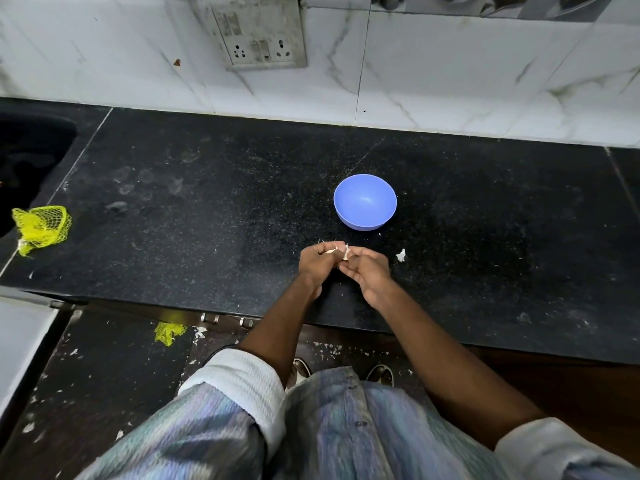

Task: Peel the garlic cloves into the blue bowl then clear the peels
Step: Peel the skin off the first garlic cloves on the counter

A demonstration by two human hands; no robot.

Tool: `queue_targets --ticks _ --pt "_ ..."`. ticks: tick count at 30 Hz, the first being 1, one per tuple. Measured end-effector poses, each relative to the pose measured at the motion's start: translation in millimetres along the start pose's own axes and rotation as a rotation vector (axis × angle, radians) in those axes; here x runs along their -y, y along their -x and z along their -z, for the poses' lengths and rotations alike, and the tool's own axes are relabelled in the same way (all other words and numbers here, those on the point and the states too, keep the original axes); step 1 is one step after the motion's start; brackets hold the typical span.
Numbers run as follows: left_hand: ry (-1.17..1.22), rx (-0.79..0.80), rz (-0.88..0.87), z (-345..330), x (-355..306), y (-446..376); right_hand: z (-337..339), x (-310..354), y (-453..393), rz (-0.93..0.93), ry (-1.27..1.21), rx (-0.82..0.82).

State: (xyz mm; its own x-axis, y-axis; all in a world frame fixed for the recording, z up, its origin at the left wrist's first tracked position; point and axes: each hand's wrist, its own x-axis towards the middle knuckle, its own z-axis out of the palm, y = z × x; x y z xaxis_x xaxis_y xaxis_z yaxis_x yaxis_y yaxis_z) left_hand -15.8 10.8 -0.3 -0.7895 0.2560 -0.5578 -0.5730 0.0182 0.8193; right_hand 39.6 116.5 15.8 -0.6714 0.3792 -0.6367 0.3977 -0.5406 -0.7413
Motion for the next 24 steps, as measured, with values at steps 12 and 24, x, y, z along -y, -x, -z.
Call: queue_targets --ticks 12,24 --pt "-0.649 -0.146 -0.267 3 -4 -6 9 0 -1 -0.024 -0.114 -0.037" --pt "-0.235 -0.073 -0.131 -9 5 12 20 -4 -1 0.078 0.066 0.025"
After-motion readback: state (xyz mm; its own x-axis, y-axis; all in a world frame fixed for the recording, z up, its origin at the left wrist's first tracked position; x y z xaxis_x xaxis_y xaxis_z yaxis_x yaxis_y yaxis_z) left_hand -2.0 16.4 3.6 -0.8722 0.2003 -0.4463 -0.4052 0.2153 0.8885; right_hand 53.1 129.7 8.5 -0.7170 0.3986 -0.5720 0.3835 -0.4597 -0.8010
